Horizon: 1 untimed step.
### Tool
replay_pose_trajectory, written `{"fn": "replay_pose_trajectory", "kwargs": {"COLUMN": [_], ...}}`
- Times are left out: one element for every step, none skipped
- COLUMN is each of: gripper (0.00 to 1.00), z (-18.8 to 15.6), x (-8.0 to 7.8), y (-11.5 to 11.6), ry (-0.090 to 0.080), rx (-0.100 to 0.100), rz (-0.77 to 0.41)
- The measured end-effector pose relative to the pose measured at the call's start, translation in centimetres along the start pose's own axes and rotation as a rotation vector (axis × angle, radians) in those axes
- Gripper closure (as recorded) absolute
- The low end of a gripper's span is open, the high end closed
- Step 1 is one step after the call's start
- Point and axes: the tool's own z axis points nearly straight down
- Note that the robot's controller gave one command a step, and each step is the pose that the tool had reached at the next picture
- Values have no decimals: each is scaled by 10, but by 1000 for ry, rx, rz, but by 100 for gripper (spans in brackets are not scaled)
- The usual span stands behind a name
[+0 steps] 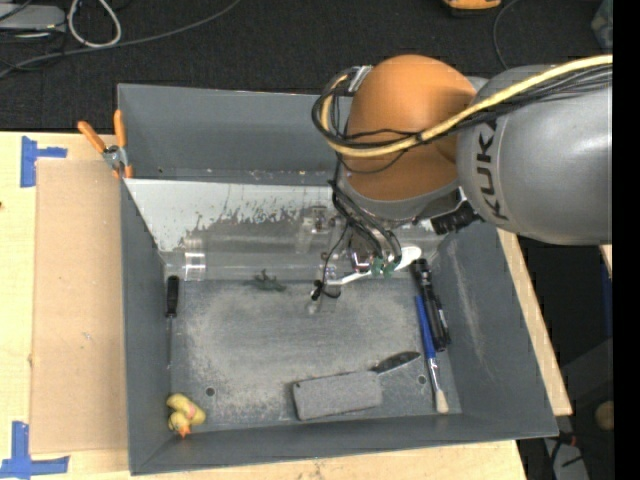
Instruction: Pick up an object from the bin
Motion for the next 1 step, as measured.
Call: {"fn": "replay_pose_trajectory", "kwargs": {"gripper": [0], "z": [-4], "x": [-2], "y": [-1], "ry": [-7], "rx": [-1], "rz": [3]}}
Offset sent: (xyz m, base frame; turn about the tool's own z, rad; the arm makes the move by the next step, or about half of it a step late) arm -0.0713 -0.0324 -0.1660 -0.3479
